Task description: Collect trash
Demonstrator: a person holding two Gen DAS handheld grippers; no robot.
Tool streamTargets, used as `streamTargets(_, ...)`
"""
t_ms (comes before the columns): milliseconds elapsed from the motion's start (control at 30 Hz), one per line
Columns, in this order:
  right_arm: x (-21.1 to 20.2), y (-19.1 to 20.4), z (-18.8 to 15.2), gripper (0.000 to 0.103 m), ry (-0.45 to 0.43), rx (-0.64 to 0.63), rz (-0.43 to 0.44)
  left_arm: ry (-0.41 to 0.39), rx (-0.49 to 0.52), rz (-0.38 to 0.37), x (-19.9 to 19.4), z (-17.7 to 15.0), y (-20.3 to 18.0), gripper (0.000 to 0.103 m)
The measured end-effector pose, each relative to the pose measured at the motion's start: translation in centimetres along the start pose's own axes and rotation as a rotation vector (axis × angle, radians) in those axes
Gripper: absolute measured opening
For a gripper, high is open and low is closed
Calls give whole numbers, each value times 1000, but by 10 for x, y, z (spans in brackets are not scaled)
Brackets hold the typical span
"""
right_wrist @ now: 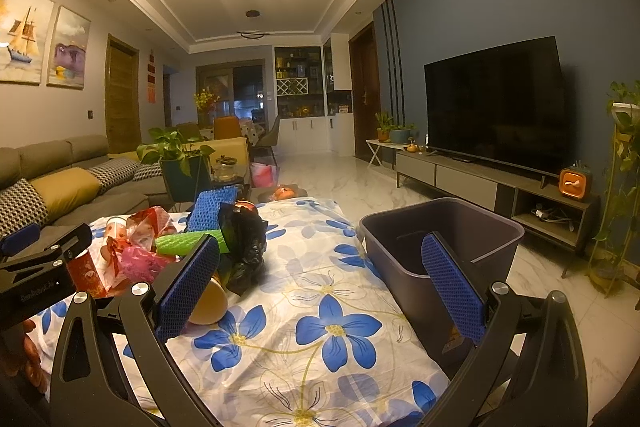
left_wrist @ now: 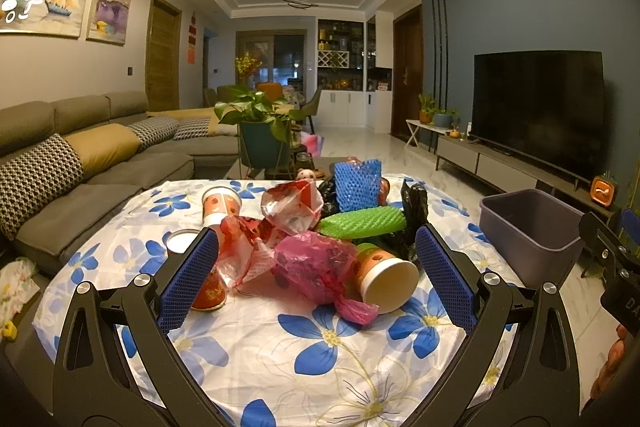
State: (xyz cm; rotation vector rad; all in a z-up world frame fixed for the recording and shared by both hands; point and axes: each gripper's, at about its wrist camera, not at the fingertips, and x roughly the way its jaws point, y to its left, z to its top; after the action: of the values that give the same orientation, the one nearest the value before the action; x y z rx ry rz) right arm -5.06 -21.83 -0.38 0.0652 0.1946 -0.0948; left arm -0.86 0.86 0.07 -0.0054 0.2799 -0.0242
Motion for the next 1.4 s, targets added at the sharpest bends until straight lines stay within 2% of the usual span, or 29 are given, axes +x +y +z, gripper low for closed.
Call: streamTargets(1400, -2, -5, 3, 98, -10, -1, -17, 24, 5, -7, 1, -4, -2, 97)
